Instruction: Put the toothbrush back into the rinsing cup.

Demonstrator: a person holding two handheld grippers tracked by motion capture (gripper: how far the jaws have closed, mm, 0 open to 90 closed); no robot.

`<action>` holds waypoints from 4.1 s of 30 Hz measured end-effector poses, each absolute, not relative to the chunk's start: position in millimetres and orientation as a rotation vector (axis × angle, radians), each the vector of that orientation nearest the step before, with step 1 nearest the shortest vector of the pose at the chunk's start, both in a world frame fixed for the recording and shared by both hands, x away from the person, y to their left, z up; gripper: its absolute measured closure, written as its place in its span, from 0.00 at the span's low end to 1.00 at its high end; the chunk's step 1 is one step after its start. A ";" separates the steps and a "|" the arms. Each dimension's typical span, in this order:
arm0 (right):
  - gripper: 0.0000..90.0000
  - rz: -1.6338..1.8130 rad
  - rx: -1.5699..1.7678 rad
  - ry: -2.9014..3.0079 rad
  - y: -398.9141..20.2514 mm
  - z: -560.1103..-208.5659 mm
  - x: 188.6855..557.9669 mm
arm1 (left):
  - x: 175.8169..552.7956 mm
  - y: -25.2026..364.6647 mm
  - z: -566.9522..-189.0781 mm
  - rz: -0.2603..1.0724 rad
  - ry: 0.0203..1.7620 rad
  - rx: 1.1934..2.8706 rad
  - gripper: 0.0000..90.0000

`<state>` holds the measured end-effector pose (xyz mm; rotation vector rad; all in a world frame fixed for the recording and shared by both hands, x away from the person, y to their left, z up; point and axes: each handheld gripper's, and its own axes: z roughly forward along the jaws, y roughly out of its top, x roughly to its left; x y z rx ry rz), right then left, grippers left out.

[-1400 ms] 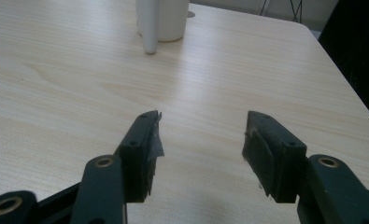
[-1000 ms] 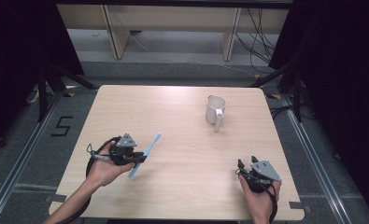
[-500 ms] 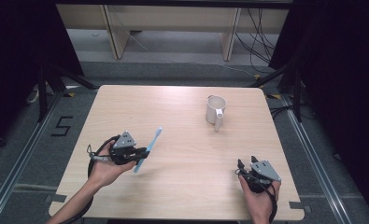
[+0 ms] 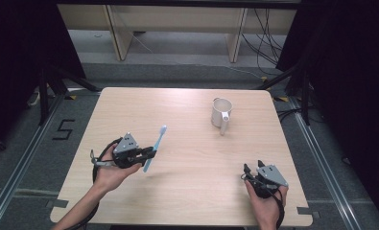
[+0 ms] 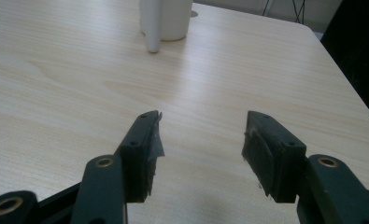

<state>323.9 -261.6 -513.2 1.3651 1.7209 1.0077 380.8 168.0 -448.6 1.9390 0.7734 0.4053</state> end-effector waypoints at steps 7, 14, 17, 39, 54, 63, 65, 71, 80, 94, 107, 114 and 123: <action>0.52 1.005 1.317 1.730 -263.7 -513.6 325.4 | 382.3 165.7 -449.7 0.413 0.744 1.894 0.87; 0.51 1.001 1.305 1.722 -264.1 -513.3 325.1 | 382.2 163.8 -448.4 0.432 0.733 1.848 0.87; 0.50 1.012 1.313 1.726 -264.9 -513.4 325.4 | 382.9 163.0 -448.3 0.437 0.726 1.831 0.87; 0.49 1.098 1.278 1.655 -267.3 -508.3 321.6 | 387.7 152.5 -447.9 0.486 0.667 1.725 0.87; 0.62 1.242 1.228 1.647 -244.3 -485.6 315.9 | 390.0 141.4 -451.1 0.500 0.605 1.647 0.87; 0.65 1.343 1.197 1.657 -218.7 -464.6 322.1 | 393.4 132.5 -453.6 0.500 0.581 1.635 0.87; 0.65 1.363 1.182 1.671 -213.3 -461.3 324.7 | 393.6 130.9 -453.6 0.509 0.574 1.638 0.87; 0.66 1.394 1.153 1.690 -199.7 -454.8 330.3 | 394.2 125.5 -454.4 0.501 0.562 1.642 0.87; 0.69 1.435 1.118 1.715 -182.7 -445.4 335.1 | 394.0 117.0 -454.1 0.501 0.544 1.646 0.87; 0.71 1.497 1.069 1.744 -156.9 -431.8 342.7 | 393.2 104.7 -454.4 0.495 0.526 1.659 0.87; 0.74 1.561 1.032 1.797 -132.9 -421.7 350.2 | 392.6 93.9 -456.0 0.484 0.506 1.671 0.87; 0.76 1.573 1.033 1.806 -126.2 -417.0 354.6 | 390.0 88.7 -457.1 0.485 0.496 1.675 0.87; 0.76 1.606 1.066 1.821 -119.6 -419.9 358.7 | 386.8 80.6 -459.2 0.484 0.477 1.686 0.87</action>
